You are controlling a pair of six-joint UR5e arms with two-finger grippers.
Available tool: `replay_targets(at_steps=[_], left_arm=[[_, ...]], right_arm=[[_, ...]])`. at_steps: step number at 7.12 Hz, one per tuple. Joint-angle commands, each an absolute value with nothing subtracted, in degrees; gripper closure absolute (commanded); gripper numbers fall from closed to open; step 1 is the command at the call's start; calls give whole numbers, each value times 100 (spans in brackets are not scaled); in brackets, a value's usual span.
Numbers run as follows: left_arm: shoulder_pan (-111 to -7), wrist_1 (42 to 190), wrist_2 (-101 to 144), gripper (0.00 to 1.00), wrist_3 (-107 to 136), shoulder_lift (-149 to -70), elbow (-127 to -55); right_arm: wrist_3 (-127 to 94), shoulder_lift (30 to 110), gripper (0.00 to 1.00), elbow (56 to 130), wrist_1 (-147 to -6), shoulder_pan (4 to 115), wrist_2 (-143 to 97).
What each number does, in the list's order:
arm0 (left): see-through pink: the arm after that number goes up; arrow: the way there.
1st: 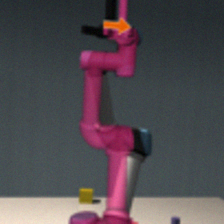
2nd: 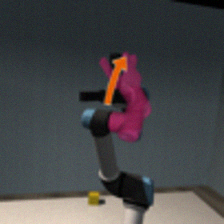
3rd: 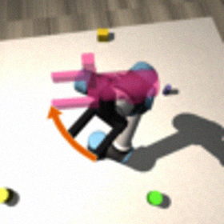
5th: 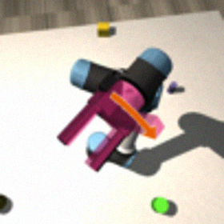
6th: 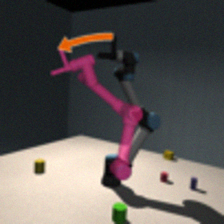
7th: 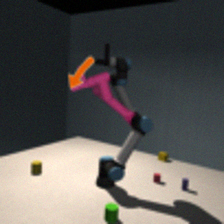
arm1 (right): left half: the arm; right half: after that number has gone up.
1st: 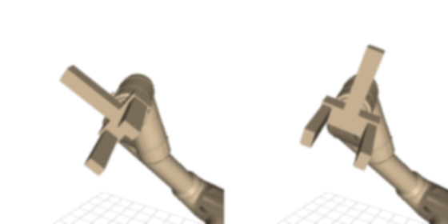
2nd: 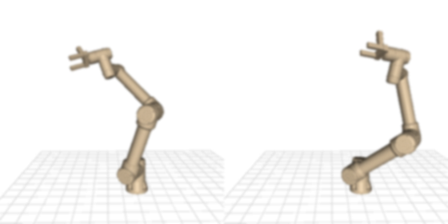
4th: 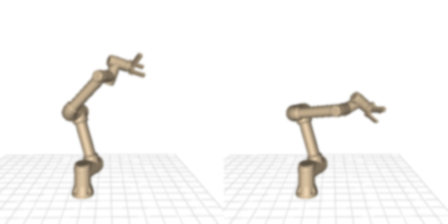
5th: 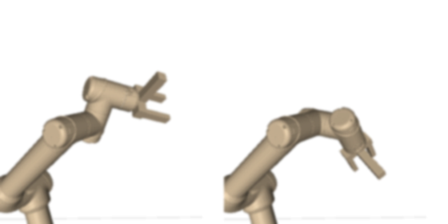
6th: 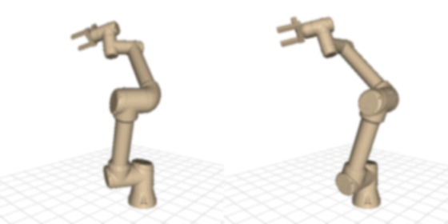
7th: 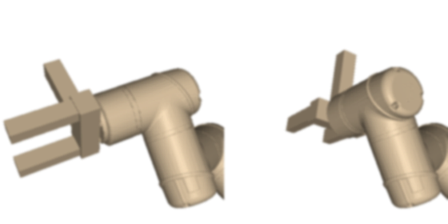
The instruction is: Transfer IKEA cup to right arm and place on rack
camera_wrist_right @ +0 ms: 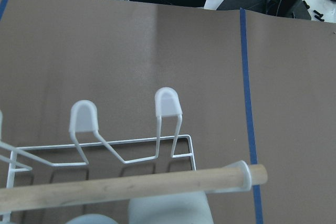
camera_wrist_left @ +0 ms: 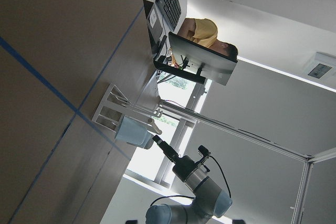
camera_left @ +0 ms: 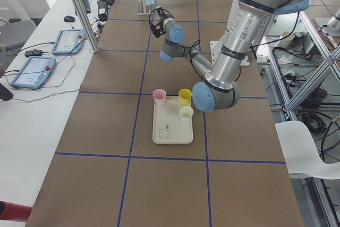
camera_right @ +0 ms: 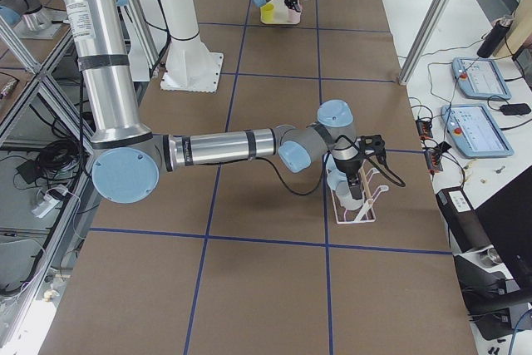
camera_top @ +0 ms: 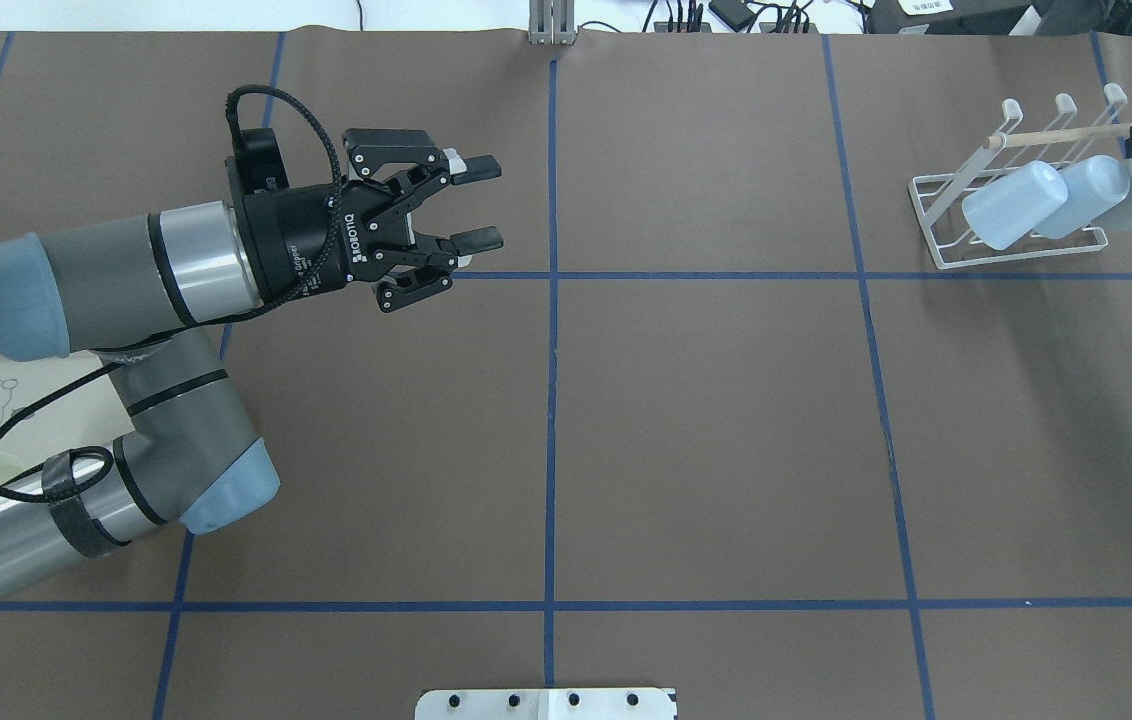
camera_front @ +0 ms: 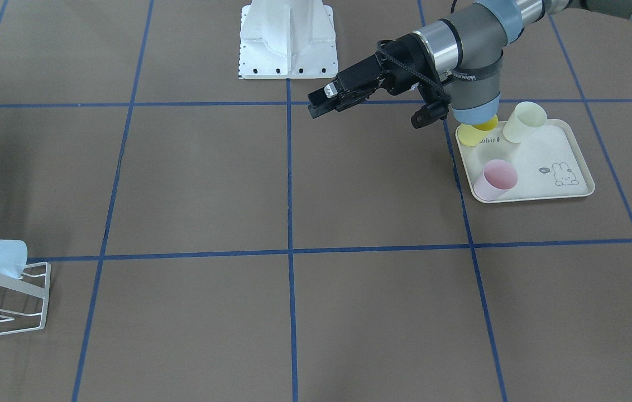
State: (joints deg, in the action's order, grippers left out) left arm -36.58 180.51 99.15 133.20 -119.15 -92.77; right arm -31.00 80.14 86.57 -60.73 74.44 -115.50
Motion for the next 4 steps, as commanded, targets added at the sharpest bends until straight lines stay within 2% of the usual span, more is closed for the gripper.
replay_targets(at_steps=[1, 4], left_arm=[[-3717, 18044, 9958, 33, 12817, -11866, -9281], [-4225, 17765, 10420, 34, 10538, -10814, -9369]], right_arm=[[-3207, 7989, 1, 8858, -6073, 7444, -11593], [-4146, 8356, 1, 9999, -6144, 7453, -12093]])
